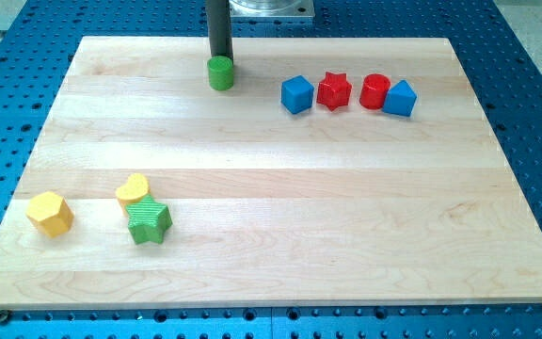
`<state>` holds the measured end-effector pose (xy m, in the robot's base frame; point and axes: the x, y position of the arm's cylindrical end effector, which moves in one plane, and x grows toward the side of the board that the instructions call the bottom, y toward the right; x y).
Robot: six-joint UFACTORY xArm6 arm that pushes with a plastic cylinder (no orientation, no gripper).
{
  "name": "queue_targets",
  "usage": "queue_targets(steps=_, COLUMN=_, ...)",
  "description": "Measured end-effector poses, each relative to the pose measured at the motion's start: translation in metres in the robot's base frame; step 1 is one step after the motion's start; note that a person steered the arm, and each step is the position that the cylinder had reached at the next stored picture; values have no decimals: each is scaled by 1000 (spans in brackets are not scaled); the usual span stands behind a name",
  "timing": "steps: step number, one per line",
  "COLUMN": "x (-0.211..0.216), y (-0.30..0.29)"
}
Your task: Put the green circle to the left of the blue cube
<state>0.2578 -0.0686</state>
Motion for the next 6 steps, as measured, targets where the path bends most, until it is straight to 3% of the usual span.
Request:
queue_targets(steps=2, x=8, y=5)
queue_targets(steps=4, x=-4, y=-56)
queue_targets(steps=6, x=28, y=12)
